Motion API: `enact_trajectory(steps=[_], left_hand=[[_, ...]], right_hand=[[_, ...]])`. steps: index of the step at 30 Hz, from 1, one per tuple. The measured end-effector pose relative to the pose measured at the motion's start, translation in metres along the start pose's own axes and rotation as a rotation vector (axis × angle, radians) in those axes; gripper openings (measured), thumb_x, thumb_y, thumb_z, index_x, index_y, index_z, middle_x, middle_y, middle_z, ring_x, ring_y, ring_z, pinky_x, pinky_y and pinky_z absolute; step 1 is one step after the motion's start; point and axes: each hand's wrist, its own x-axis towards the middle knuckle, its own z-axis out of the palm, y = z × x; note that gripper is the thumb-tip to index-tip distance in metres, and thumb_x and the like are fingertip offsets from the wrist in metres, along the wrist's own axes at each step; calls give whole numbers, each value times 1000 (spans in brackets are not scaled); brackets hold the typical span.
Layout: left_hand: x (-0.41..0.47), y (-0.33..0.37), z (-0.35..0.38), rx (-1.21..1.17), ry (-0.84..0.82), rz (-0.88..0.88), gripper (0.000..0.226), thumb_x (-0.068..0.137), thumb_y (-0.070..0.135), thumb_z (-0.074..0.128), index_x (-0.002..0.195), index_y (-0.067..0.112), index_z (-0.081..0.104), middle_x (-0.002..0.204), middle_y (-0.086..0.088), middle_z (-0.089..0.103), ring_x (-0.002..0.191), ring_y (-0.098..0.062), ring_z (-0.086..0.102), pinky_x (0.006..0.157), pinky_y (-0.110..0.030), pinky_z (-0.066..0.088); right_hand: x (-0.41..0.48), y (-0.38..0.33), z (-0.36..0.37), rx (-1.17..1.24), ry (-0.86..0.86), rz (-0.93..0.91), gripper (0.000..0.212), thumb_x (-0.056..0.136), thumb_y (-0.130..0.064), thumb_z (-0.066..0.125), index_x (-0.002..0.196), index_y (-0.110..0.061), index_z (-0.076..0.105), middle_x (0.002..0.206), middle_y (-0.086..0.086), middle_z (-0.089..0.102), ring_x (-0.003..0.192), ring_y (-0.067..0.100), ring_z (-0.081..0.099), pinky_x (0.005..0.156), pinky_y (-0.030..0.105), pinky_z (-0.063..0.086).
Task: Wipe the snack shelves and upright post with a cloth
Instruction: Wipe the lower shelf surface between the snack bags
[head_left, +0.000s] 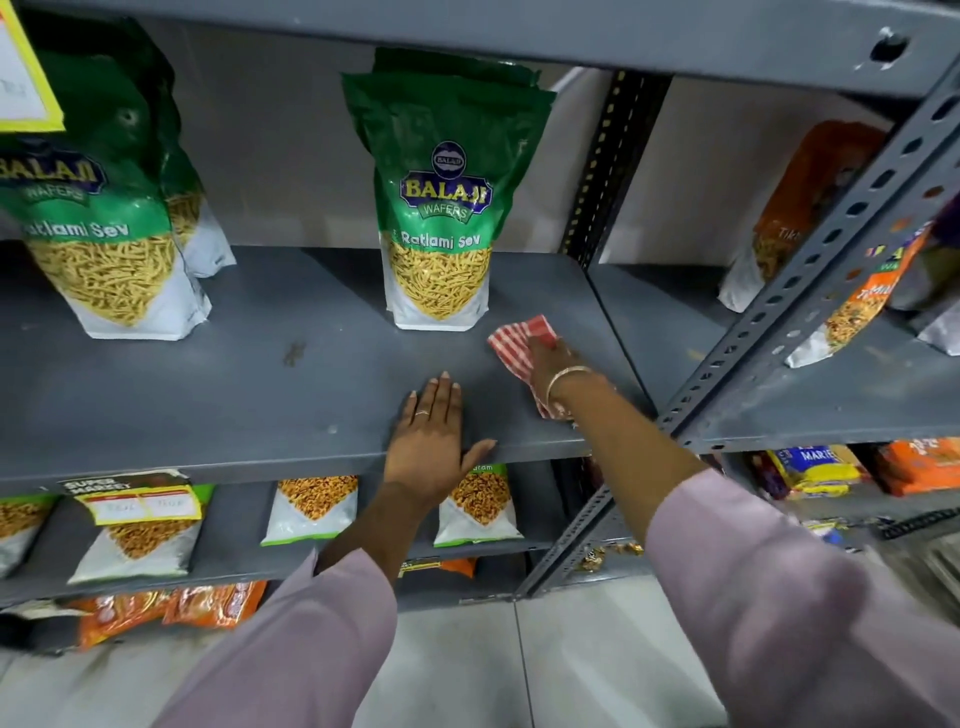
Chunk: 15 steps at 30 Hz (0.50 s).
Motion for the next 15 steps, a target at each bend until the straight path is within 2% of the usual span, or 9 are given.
enact_trajectory(steps=[1, 2, 3, 4, 6, 8, 11, 12, 15], left_hand=[[0, 0, 0, 1, 10, 3, 92, 83, 70, -3, 149, 6, 2, 157, -11, 0, 144, -23, 0, 117, -37, -2], [-1, 0, -1, 2, 29, 9, 97, 77, 70, -9, 148, 5, 3, 157, -12, 3, 144, -23, 1, 117, -36, -2], [-1, 0, 0, 5, 45, 16, 101, 73, 69, -13, 148, 4, 5, 157, -13, 5, 144, -23, 3, 117, -36, -2], [-2, -1, 0, 4, 43, 23, 103, 71, 68, -16, 148, 4, 5, 157, -13, 6, 144, -23, 3, 117, -35, -2], [-3, -2, -1, -25, 34, 31, 110, 67, 72, -22, 148, 3, 7, 156, -14, 8, 144, -23, 5, 117, -35, -1], [-3, -3, -4, -122, 69, 24, 110, 70, 73, -21, 148, 3, 12, 156, -13, 13, 143, -22, 9, 117, -35, 2], [-5, -2, -11, -417, 145, -94, 79, 91, 61, 12, 147, 6, 21, 153, -14, 24, 140, -26, 22, 115, -36, 13], [-6, -2, -15, -554, 139, -156, 69, 95, 55, 24, 147, 9, 22, 151, -14, 27, 138, -29, 26, 113, -38, 19], [-7, -4, -35, -864, 136, -288, 64, 94, 47, 43, 144, 9, 32, 142, -17, 43, 130, -32, 39, 106, -39, 32]], right_hand=[[-4, 3, 12, 62, 11, 67, 56, 102, -9, 28, 153, -11, 4, 161, 8, 5, 149, 27, 7, 121, 16, 10], [-4, 3, 21, 20, 78, 80, 60, 100, -7, 25, 153, -20, 3, 163, 7, 1, 149, 30, 2, 124, 38, 5], [-11, -1, 23, -2, 82, 71, 63, 97, -5, 26, 153, -26, 4, 163, 6, -1, 149, 32, 0, 122, 50, 5], [-9, 2, 28, 21, 69, 42, 66, 96, -5, 28, 152, -29, 5, 163, 4, -1, 150, 31, -1, 121, 53, 5], [-19, 4, 31, -18, 5, -26, 66, 97, -9, 32, 152, -32, 4, 163, 0, -3, 150, 28, -1, 121, 51, 6], [-33, 8, 38, -35, -15, -78, 62, 99, -15, 36, 151, -36, 9, 163, -3, 0, 150, 26, 7, 122, 47, 13], [-55, 6, 43, -54, 44, -80, 54, 97, -20, 44, 143, -45, 31, 157, -1, 31, 135, 28, 44, 112, 38, 38], [-60, 2, 44, -73, 39, -53, 51, 96, -22, 46, 139, -48, 37, 151, 1, 41, 129, 30, 51, 108, 37, 42], [-70, -16, 38, 22, 27, -59, 46, 93, -19, 50, 134, -41, 49, 139, 4, 56, 123, 29, 55, 104, 34, 44]])
